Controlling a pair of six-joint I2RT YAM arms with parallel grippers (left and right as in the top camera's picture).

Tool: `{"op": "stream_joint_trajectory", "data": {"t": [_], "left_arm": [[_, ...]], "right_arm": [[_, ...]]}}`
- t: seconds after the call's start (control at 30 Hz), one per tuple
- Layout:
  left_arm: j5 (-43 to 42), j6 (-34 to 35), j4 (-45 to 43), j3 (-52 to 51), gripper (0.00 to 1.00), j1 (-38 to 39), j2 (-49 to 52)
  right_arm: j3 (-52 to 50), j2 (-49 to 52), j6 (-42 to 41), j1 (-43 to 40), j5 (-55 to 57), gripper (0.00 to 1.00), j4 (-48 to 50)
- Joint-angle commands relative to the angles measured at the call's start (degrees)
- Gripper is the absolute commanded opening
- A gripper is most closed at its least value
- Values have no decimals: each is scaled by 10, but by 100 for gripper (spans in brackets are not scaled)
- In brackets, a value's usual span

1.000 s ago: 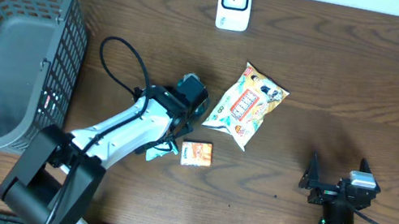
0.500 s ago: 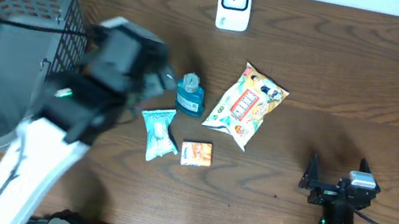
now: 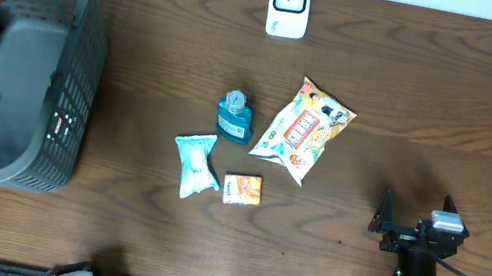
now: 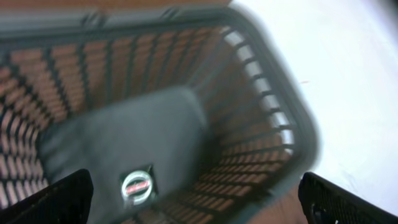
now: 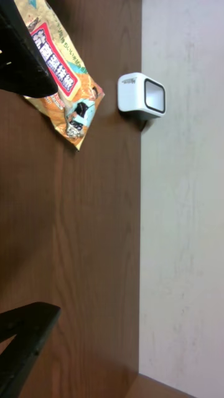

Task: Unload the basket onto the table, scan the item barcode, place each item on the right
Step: 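Reach the left gripper into the basket and grasp the dark green tin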

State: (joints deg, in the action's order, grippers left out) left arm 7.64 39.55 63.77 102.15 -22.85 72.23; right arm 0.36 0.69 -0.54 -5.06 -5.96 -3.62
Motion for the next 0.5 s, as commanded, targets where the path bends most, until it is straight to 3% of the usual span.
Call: {"op": "stream_joint_trajectory", "data": {"t": [0.0, 0.27, 0.47], "left_arm": [[-170, 19, 40, -2, 98, -96, 108], [-184, 56, 125, -18, 98, -113, 329], [-184, 76, 100, -58, 98, -109, 406]], "right_arm": [[0, -3, 8, 2, 0, 99, -2], [0, -3, 8, 2, 0, 99, -2], [0, -3, 8, 2, 0, 99, -2]]}}
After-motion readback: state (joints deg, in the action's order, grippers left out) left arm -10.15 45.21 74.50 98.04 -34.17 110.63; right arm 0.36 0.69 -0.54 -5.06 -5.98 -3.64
